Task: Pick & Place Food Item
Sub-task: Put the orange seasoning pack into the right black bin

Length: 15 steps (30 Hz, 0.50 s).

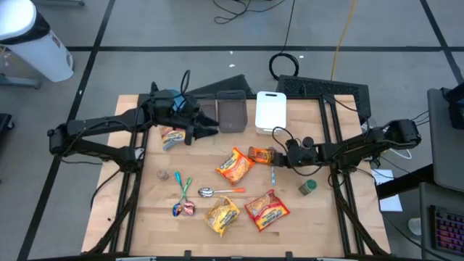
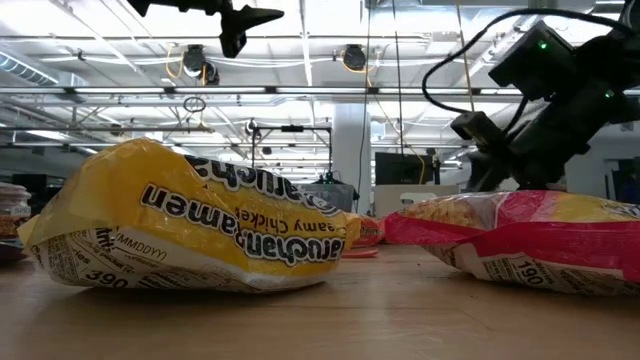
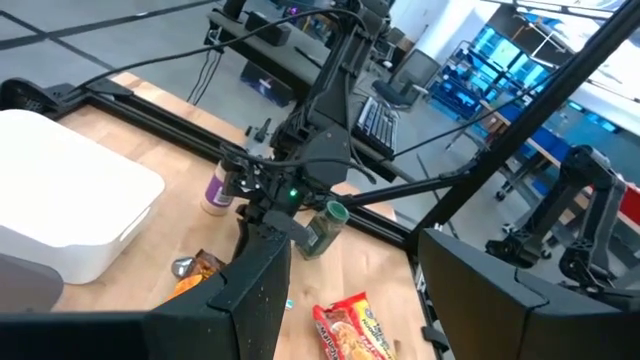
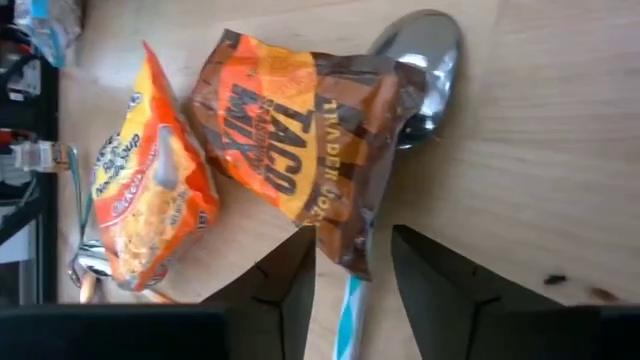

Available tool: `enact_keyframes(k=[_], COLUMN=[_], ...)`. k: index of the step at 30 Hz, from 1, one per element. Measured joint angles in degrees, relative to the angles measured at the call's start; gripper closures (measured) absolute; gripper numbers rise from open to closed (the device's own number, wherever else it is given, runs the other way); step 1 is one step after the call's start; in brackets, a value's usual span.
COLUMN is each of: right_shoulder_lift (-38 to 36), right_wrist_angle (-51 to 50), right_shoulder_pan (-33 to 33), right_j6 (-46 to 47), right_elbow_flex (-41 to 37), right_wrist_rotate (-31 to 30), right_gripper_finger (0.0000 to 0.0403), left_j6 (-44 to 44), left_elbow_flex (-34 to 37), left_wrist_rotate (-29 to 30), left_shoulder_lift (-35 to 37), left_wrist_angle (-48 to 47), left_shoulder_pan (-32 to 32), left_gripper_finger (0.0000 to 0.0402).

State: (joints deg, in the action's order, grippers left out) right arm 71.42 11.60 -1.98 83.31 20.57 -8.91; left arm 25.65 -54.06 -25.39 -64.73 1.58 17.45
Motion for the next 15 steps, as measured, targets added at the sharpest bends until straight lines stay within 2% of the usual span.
enact_keyframes(k=[5, 11, 15], right_shoulder_lift=[-0.02, 1.2, 2.83], right_wrist_angle=[0.17, 1.39, 4.66], right_shoulder_pan=[-0.01, 0.0, 0.0], right_j6=[0.0, -0.04, -0.11], right_elbow_flex=[-0.02, -0.02, -0.04], right_wrist_rotate=[-0.09, -1.53, -1.45], right_gripper_finger=[0.0316, 0.0391, 0.0398], left_j6=[-0.09, -0.28, -0.31], left_elbow_flex=[0.0, 0.0, 0.0], left_wrist_rotate=[1.1, 1.49, 1.49], left_shoulder_lift=[0.0, 0.0, 0.0], left_wrist_angle=[-0.01, -0.02, -0.04], left_shoulder_pan=[0.01, 0.02, 0.02], left_gripper_finger=[0.017, 0.017, 0.0169])
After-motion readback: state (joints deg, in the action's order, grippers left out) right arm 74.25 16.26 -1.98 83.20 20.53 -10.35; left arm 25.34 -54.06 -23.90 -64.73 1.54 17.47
